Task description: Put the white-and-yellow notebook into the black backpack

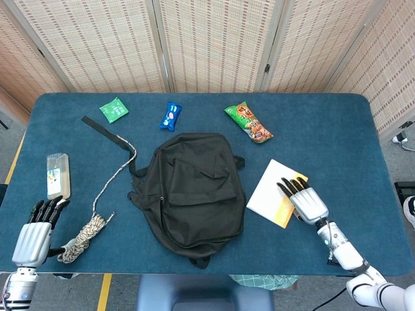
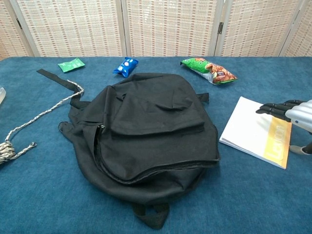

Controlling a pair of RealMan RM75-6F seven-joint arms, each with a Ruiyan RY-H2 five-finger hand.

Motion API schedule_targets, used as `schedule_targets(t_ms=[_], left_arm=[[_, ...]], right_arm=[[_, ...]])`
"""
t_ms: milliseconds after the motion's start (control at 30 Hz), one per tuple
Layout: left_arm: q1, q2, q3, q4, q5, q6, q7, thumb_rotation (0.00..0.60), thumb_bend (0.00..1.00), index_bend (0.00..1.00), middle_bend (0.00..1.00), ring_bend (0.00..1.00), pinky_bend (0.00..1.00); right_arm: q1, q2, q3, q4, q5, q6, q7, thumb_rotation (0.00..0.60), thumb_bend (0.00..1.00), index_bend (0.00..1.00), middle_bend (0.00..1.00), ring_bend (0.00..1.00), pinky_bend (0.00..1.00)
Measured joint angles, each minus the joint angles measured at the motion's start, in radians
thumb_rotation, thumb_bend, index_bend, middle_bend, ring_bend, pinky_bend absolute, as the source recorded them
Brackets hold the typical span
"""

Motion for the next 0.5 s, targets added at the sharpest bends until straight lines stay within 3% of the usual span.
schedule_targets(t_ms=[500], left_arm=[[0.003,-0.004,0.001,0.016,0.002,0.002,-0.016,0.6,0.21,0.17,0.11,0.1,0.01]], right_arm=[[0.017,-0.028,0.014,0.023,0.003,0.027,0.008,0.6,0.34,0.0,0.11,0.18,0.11]])
